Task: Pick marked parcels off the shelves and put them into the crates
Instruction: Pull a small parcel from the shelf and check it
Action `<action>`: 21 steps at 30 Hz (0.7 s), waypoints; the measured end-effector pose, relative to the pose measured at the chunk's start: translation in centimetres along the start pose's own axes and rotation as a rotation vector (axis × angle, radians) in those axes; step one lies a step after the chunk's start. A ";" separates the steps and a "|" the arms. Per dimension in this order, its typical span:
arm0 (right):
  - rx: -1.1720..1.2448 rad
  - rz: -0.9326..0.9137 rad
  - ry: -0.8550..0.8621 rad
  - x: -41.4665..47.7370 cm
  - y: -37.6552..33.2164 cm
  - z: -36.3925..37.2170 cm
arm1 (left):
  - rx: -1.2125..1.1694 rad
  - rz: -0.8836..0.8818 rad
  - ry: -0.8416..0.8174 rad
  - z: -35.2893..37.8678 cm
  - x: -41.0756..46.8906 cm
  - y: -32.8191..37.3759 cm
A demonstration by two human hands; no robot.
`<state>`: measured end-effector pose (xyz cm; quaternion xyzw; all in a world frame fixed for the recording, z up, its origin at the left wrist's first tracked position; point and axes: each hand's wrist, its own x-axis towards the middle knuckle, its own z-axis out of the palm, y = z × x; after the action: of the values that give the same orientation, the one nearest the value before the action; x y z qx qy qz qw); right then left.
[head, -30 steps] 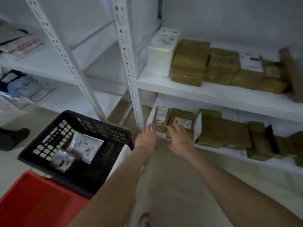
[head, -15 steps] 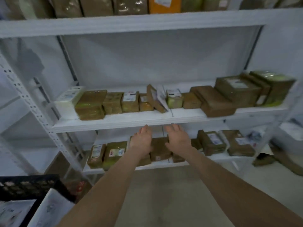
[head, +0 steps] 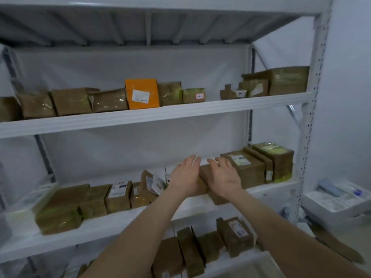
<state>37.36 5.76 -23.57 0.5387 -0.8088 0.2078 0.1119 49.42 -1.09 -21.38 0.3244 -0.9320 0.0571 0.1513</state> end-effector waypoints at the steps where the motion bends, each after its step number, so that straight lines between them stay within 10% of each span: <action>1: 0.005 0.006 0.033 1.6 0.4 -0.9 | 0.006 0.020 0.050 -0.9 1.7 0.0; 11: 0.159 0.068 0.305 18.6 2.3 -9.0 | -0.145 0.002 0.611 -10.3 18.3 -2.9; 21: 0.715 0.055 0.130 28.5 2.8 -12.5 | -0.470 -0.353 0.397 -13.3 25.9 -5.3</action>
<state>23.01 -11.13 -1.57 0.5076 -0.6903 0.5142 -0.0378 36.69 -17.70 -0.51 0.4193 -0.8017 -0.1237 0.4076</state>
